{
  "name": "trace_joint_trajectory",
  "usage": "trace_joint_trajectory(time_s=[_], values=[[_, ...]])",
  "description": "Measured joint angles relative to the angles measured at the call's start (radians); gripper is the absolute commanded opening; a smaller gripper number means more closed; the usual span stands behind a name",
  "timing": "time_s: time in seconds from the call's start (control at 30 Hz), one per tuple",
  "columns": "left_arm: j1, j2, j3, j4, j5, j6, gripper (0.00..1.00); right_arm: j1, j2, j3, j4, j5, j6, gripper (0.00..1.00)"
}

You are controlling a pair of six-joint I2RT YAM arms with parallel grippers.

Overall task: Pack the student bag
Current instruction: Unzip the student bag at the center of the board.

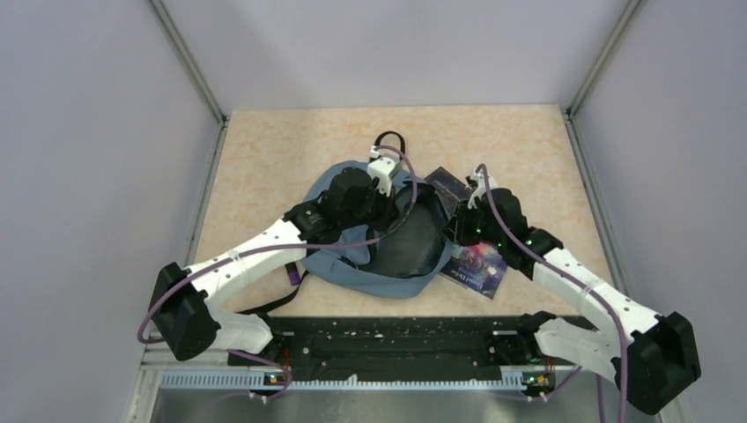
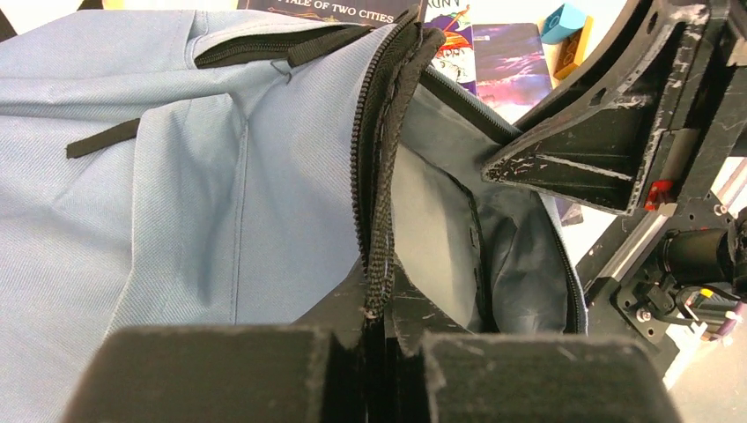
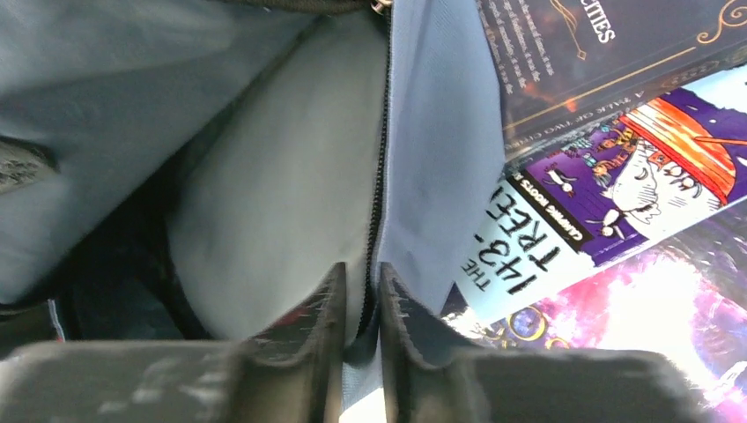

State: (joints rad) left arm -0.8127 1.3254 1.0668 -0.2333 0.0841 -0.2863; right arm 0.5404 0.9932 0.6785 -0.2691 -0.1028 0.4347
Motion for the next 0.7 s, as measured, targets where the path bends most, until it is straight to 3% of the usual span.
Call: trace_joint_trajectory(time_s=[0.07, 0.3, 0.7], values=[[0.002, 0.0, 0.0, 0.002, -0.01, -0.002, 0.0, 0.001, 0.009, -0.005, 0.0, 0.006, 0.006, 0.0], [0.053, -0.008, 0.0, 0.001, -0.084, -0.011, 0.0, 0.001, 0.003, -0.018, -0.013, 0.127, 0.007, 0.0], [0.325, -0.085, 0.0, -0.001, -0.056, -0.057, 0.0, 0.011, -0.061, -0.077, 0.031, 0.302, -0.007, 0.0]])
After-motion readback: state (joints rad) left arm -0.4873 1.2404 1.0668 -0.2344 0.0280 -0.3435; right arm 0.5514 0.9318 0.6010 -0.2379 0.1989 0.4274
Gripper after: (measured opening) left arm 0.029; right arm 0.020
